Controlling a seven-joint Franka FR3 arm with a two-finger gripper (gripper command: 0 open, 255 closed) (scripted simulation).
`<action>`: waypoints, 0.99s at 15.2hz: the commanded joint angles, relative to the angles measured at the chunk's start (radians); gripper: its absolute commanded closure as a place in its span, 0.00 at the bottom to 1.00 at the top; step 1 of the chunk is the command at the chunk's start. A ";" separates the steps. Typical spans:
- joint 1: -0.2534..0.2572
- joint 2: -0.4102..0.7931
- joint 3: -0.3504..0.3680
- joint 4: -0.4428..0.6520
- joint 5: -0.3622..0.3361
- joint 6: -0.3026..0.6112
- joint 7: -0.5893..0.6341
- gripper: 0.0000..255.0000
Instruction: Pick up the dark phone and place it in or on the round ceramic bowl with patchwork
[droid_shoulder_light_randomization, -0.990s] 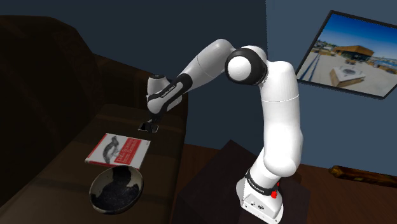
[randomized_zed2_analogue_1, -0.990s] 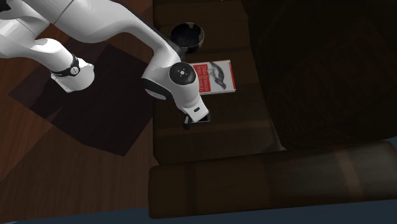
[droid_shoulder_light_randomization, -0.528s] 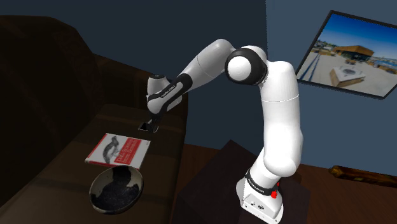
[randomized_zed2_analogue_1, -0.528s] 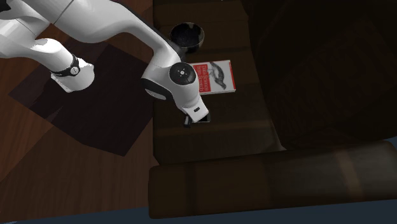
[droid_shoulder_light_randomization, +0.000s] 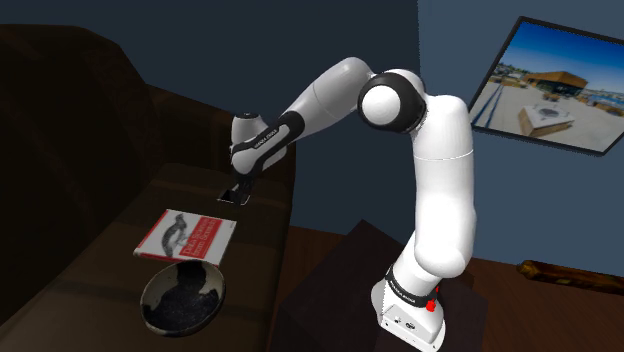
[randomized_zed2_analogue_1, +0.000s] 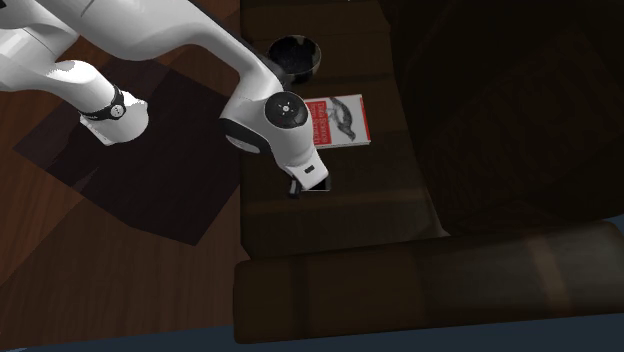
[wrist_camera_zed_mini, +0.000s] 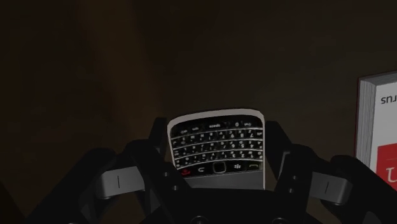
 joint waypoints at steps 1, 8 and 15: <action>-0.001 -0.021 0.001 -0.002 0.002 -0.019 -0.001 1.00; -0.005 -0.089 0.006 0.002 0.010 -0.091 -0.006 1.00; -0.008 -0.151 0.010 0.016 0.017 -0.167 -0.010 1.00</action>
